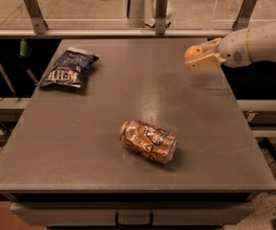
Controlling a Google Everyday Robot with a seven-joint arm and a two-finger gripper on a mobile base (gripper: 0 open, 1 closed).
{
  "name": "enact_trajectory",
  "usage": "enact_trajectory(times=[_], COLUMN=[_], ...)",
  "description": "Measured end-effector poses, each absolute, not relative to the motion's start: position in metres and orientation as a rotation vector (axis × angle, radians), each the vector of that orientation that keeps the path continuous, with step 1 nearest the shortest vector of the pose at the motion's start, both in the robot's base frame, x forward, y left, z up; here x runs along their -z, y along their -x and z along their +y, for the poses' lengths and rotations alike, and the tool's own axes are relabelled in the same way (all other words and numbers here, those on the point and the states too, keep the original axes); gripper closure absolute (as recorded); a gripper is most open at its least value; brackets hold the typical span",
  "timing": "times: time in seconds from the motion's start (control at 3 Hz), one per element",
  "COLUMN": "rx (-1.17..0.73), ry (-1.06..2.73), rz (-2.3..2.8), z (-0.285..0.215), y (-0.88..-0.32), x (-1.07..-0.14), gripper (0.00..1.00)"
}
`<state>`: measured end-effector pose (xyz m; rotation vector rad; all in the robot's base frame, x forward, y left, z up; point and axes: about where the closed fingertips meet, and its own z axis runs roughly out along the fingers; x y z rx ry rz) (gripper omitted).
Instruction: Move orange near blue chip bag
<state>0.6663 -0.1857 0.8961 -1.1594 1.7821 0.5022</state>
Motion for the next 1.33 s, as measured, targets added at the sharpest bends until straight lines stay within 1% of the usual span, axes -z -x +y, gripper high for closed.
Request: enact_trajectory(times=[0.33,1.0,1.33], rx=[-0.559,-0.708,-0.756], ry=[1.184,1.235,1.284], rz=[1.733,1.604,1.569], z=[-0.144,-0.023,0.023], y=[-0.662,-0.675,-0.675], x=[-0.888,-0.886,-0.88], gripper=[1.0,1.0,1.0])
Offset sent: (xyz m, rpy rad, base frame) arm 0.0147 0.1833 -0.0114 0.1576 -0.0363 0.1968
